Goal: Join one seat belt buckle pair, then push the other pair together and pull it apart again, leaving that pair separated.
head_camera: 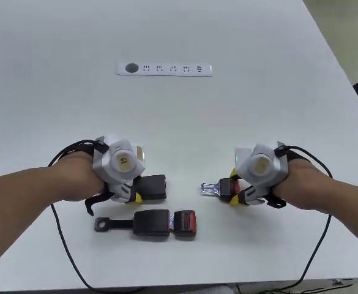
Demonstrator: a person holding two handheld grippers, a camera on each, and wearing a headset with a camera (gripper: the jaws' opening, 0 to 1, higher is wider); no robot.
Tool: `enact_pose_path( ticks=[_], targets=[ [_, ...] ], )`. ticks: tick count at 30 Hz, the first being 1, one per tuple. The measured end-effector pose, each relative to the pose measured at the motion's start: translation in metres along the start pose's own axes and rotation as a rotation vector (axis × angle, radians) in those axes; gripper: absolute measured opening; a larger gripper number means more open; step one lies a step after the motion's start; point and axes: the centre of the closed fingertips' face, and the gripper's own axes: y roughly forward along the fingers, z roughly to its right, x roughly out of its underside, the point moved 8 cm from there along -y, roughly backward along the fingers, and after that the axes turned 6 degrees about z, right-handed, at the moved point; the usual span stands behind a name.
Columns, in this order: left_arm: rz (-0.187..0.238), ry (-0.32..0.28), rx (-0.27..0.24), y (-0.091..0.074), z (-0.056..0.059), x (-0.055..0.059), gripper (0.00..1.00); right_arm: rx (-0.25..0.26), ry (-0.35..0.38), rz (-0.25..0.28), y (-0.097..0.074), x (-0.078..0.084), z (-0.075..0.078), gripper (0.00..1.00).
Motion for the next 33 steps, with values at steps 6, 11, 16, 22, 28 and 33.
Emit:
enact_pose_path(
  ticks=[6, 11, 16, 22, 28, 33],
  targets=[
    [0.005, -0.007, -0.01, -0.001, 0.0, -0.001, 0.33, 0.009, 0.0, -0.03, -0.003, 0.003, -0.002, 0.41],
    [-0.027, -0.008, -0.039, -0.008, 0.003, 0.004, 0.39, 0.055, 0.015, -0.027, -0.01, 0.001, -0.005, 0.49],
    [0.024, -0.091, -0.117, -0.034, 0.006, 0.01, 0.51, 0.11, 0.101, 0.064, -0.023, -0.004, -0.015, 0.54],
    [0.099, -0.172, -0.19, -0.068, 0.028, 0.019, 0.63, 0.185, 0.224, 0.176, -0.038, -0.014, -0.036, 0.69],
    [0.18, -0.316, -0.223, -0.085, 0.054, 0.036, 0.85, 0.234, 0.266, 0.224, -0.042, -0.02, -0.059, 0.79],
    [0.185, -0.334, -0.272, -0.101, 0.072, 0.052, 0.94, 0.257, 0.34, 0.264, -0.042, -0.023, -0.073, 0.94]
  ],
)
